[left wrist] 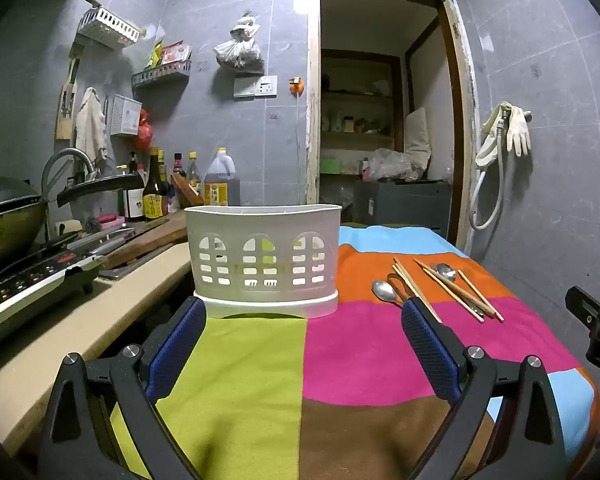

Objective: Organize utensils

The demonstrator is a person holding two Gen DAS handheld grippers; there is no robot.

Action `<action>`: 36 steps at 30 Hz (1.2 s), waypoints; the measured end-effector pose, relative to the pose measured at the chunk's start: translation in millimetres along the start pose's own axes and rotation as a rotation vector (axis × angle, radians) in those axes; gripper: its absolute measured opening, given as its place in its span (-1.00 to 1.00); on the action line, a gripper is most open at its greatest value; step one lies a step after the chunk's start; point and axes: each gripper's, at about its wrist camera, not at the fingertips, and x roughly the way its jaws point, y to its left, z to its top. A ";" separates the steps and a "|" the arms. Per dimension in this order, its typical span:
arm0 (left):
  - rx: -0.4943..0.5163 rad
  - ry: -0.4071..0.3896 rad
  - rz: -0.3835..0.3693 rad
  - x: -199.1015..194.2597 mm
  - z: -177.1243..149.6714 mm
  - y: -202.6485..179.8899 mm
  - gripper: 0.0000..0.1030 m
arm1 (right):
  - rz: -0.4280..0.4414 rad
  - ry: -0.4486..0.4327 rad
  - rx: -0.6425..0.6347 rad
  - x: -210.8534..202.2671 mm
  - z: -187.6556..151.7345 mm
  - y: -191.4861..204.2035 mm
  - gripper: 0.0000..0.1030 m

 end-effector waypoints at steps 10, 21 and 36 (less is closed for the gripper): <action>-0.012 0.009 -0.004 4.9 0.0 -4.2 0.86 | 0.004 -0.006 0.006 -0.8 -0.5 1.1 1.00; -0.014 0.012 -0.004 4.6 -1.8 -0.5 0.86 | 0.000 -0.001 0.013 -1.1 -0.6 0.2 1.00; -0.015 0.015 -0.004 4.8 -1.5 -0.2 0.86 | 0.003 0.005 0.014 1.7 -4.0 3.5 1.00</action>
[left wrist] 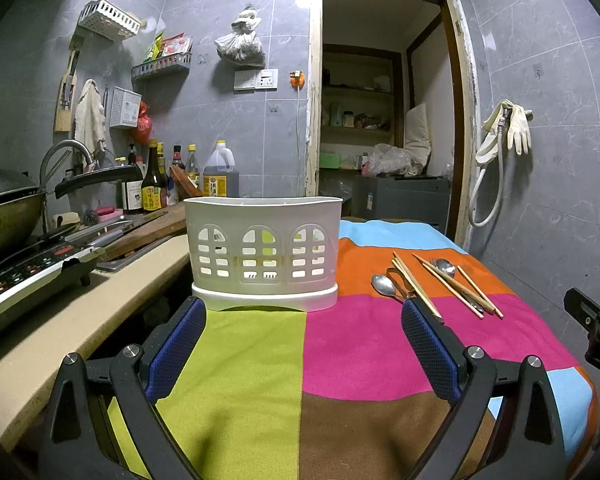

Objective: Organize utensils

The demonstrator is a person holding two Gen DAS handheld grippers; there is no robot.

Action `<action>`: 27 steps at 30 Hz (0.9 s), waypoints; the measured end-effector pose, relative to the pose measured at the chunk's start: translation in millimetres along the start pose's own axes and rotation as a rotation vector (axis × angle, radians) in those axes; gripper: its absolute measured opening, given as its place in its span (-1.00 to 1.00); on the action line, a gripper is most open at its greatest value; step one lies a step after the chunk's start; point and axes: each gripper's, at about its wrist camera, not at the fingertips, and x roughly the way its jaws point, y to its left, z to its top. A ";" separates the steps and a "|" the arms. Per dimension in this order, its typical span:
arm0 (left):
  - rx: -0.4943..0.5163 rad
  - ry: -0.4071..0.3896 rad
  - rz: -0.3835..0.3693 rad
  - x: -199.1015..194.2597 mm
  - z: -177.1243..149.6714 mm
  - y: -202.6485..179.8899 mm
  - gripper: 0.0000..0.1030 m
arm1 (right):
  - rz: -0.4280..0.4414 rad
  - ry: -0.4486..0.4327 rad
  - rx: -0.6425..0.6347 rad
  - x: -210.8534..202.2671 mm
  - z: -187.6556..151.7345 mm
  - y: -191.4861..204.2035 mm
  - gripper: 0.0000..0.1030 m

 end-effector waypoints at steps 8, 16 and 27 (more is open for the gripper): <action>0.000 0.001 0.000 0.1 0.4 0.1 0.86 | 0.000 0.002 0.000 0.3 -0.5 0.6 1.00; -0.001 0.003 0.000 -1.7 -5.3 1.7 0.86 | 0.002 0.004 0.001 1.0 -0.2 0.7 1.00; 0.000 0.005 -0.001 -1.2 -6.7 1.8 0.86 | 0.008 0.001 0.001 2.9 -0.9 1.5 1.00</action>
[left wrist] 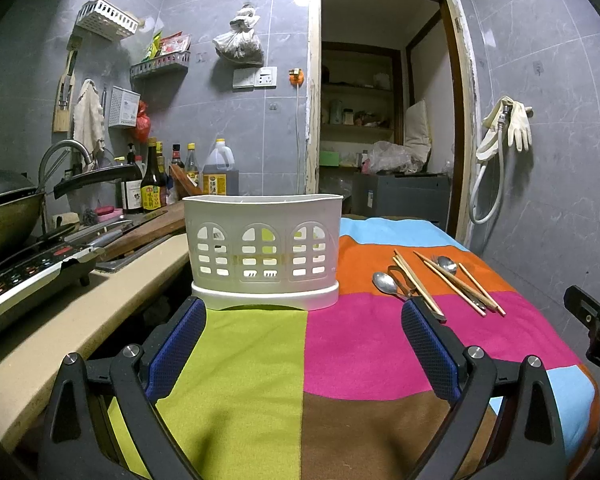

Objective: Organize utensils

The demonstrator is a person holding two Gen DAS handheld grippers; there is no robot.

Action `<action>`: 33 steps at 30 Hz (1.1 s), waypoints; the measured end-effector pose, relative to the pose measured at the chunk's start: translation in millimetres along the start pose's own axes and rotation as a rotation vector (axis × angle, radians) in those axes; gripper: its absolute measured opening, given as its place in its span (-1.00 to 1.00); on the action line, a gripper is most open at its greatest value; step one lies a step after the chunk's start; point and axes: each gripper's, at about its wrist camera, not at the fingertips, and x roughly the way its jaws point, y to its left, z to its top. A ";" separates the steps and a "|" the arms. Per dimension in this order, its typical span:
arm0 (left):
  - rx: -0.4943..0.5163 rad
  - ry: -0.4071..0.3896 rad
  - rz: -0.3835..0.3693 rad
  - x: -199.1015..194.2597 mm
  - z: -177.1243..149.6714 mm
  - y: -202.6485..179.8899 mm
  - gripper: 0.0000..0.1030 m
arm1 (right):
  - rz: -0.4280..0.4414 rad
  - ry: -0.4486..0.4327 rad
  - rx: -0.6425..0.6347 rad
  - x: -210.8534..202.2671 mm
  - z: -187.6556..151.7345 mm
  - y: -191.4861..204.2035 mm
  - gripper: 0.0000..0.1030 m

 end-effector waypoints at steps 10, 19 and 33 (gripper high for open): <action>0.001 0.003 0.000 2.6 -2.7 -1.3 0.86 | 0.001 0.006 -0.001 4.1 -4.4 7.2 1.00; 0.001 0.010 0.000 10.1 -10.0 1.4 0.86 | 0.002 0.010 -0.004 6.3 -6.8 10.8 1.00; 0.010 0.013 -0.001 14.7 -11.0 4.6 0.86 | 0.010 0.009 -0.008 9.3 -7.2 13.2 1.00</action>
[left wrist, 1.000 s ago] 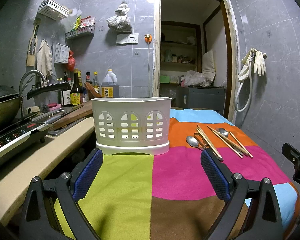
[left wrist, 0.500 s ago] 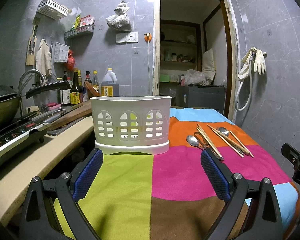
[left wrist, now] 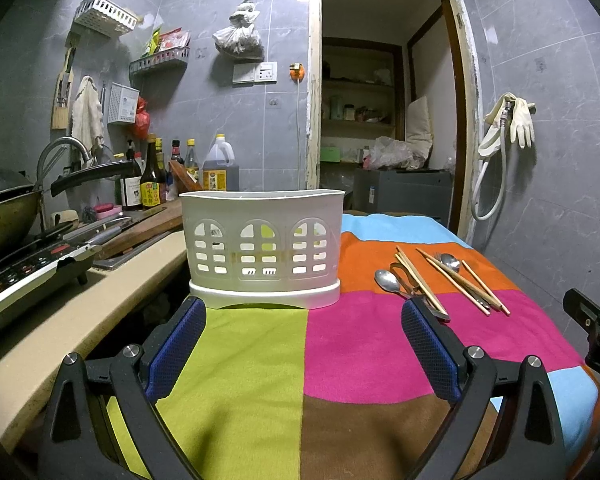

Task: Organize utensils
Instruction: 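Lower the right tool onto a wooden chopstick and close on it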

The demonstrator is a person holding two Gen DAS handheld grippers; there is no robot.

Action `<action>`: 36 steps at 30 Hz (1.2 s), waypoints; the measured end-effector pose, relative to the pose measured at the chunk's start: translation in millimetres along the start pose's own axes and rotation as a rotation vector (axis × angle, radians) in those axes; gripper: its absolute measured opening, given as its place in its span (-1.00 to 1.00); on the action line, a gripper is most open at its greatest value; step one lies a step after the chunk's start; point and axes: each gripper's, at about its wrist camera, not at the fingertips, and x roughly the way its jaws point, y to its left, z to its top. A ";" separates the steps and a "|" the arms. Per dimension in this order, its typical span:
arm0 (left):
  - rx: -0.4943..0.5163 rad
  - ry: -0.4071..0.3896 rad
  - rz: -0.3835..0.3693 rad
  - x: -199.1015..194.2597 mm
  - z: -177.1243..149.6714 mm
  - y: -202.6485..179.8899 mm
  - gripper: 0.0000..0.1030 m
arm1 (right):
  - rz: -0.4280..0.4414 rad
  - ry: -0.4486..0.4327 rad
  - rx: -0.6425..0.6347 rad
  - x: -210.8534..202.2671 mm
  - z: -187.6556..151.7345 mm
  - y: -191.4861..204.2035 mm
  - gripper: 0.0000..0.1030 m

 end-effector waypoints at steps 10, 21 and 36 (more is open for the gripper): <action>0.031 -0.024 -0.013 12.8 21.9 -7.8 0.86 | -0.028 -0.063 -0.066 6.3 15.1 -0.8 1.00; 0.062 0.077 -0.107 57.0 54.4 -34.7 0.86 | -0.020 -0.053 -0.110 44.3 46.2 -25.1 1.00; 0.111 0.320 -0.259 149.1 69.8 -77.0 0.43 | 0.160 0.235 -0.036 147.9 73.2 -58.0 1.00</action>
